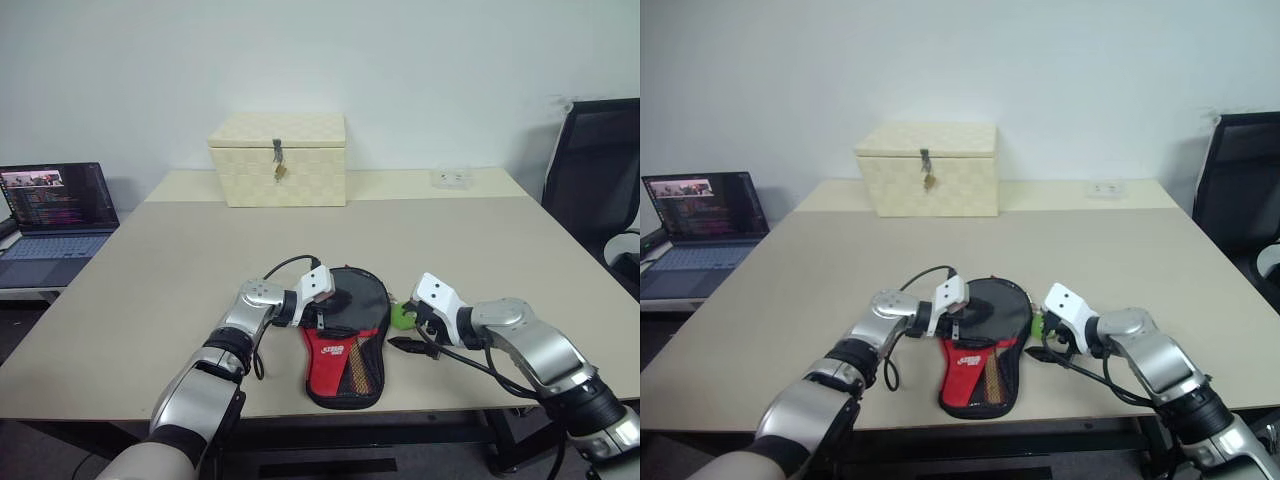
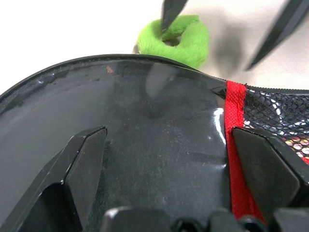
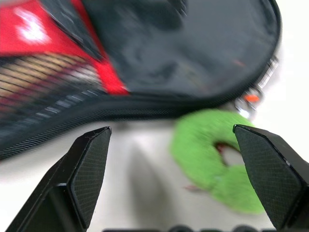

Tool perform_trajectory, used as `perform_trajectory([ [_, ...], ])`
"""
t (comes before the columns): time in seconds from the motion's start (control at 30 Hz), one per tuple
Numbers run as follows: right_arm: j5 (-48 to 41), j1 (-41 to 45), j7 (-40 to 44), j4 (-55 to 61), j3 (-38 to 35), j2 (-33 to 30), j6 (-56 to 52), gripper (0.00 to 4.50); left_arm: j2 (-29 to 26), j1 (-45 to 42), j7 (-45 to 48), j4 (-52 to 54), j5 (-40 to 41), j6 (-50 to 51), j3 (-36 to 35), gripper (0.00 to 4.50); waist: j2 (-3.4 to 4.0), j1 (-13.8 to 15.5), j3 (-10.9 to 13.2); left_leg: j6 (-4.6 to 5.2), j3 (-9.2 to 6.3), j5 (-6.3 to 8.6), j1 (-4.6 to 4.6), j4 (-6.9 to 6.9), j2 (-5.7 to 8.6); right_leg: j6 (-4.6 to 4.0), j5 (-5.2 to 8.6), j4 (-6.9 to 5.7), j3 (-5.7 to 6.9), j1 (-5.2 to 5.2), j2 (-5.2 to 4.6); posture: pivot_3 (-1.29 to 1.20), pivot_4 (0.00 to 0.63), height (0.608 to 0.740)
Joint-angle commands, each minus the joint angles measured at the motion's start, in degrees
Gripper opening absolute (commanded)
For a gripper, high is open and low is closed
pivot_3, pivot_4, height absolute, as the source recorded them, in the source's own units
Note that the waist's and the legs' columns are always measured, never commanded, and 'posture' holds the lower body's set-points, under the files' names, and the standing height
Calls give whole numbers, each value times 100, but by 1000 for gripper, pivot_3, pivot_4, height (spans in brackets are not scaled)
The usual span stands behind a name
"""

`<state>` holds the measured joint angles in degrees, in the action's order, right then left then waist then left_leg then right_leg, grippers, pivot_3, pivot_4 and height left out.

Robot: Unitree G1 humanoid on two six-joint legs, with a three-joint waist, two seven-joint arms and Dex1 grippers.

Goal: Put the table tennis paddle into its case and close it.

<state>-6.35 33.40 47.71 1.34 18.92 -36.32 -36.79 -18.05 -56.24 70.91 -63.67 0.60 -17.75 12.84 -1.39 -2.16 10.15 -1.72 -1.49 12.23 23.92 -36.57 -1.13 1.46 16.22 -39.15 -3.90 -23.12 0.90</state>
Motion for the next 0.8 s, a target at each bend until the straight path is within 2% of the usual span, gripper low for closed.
perform_trajectory([
  [0.03, 208, 192, 29, -267, 12, 53, 277, 4275, -34, 135, 19, -84, -208, -16, 25, 4500, 0, -2, 0, 0, 1, 0, -1, 0, 0, -1, -1, 0, -1, 0, 0, 0, 150, 740],
  [0.1, 269, 223, 63, -390, 19, 77, 334, 3857, -35, 155, 24, -75, -210, -22, 19, 4500, 0, -3, 0, 0, 1, 0, -1, -1, -1, -2, -1, -4, -1, 0, 0, 0, 150, 740],
  [0.47, 386, 99, 270, -257, -15, -12, 309, 182, 47, 263, 68, -68, -245, -19, 11, 4500, 0, -3, 0, 0, 0, 0, -4, -19, 0, 0, 1, -32, -2, -1, 0, 0, 150, 740],
  [0.5, 345, 23, 367, -94, -35, -106, 284, 55, 62, 269, 66, -72, -248, -18, 15, 4500, 0, -2, 0, 0, 0, 0, -4, -21, 0, 0, 1, -33, -2, -1, 0, 0, 150, 740],
  [0.7, -225, -768, 1117, 1611, -258, -953, -229, 55, 180, 270, 98, -115, -217, 50, -10, 4500, 0, 35, -1, 3, -5, 2, 0, -23, 7, 4, 4, -32, -1, 0, -2, 0, 150, 740],
  [0.8, -526, -1128, 1217, 2365, -320, -1141, -568, 55, 247, 248, 84, -142, -222, 92, -28, 4500, 0, 37, -2, 3, -9, 3, 0, -24, 9, 6, 5, -31, 1, 2, -4, 0, 150, 740],
])
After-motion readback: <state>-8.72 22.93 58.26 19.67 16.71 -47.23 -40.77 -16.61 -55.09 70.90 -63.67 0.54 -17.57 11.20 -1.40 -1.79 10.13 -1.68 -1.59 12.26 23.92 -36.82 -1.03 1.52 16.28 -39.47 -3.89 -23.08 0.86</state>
